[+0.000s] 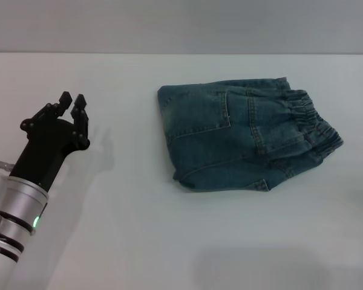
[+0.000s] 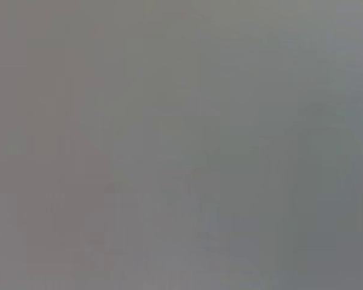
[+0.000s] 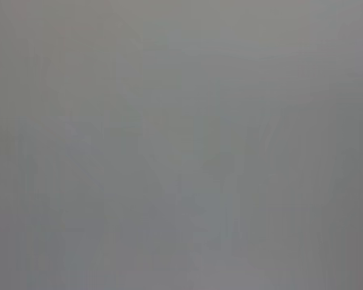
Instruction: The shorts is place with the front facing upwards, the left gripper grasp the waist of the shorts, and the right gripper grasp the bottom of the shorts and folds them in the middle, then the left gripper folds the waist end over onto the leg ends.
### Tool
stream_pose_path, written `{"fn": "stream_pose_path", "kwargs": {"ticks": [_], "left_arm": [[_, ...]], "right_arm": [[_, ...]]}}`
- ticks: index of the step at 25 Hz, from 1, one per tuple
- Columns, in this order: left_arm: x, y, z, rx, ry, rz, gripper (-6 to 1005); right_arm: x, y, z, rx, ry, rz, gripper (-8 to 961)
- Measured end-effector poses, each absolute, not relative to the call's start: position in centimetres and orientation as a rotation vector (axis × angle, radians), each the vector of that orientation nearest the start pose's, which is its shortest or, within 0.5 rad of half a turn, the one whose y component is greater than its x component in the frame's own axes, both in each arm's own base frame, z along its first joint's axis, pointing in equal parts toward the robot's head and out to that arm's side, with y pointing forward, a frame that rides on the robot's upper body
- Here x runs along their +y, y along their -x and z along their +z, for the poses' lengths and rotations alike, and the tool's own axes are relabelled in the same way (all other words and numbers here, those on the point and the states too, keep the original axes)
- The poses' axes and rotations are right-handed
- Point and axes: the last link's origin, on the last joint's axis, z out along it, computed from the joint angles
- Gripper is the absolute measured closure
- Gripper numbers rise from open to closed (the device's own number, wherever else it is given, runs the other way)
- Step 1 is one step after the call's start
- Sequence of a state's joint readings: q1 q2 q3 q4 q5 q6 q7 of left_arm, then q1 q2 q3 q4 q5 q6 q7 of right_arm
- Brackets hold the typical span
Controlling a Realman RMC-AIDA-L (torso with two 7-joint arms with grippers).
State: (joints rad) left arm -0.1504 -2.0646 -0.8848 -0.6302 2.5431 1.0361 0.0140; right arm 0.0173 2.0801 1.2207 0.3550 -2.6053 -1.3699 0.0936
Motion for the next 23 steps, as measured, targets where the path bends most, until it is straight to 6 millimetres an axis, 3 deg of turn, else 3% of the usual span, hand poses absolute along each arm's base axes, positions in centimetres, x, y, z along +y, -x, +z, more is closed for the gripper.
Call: {"fn": "stream_pose_path", "kwargs": {"ticks": [4,9,15,23], "left_arm": [[28.19,28.44,-5.48,-0.483,1.727,-0.757,800],[28.25,28.44,-5.49,-0.485,1.726,-0.756,544],[28.26,28.45,-5.46,-0.481,1.728,-0.755,395],[28.24,28.50,-5.46,-0.481,1.729,-0.752,181]], "right_arm": [[21.95,-37.74,2.44,0.507,1.317,0.666,528],[22.17,-37.56,2.36,0.503,1.322,0.672,382],[22.41,-37.34,2.41,0.490,1.325,0.679,238],[22.52,-37.24,2.50,0.484,1.321,0.686,238]]}}
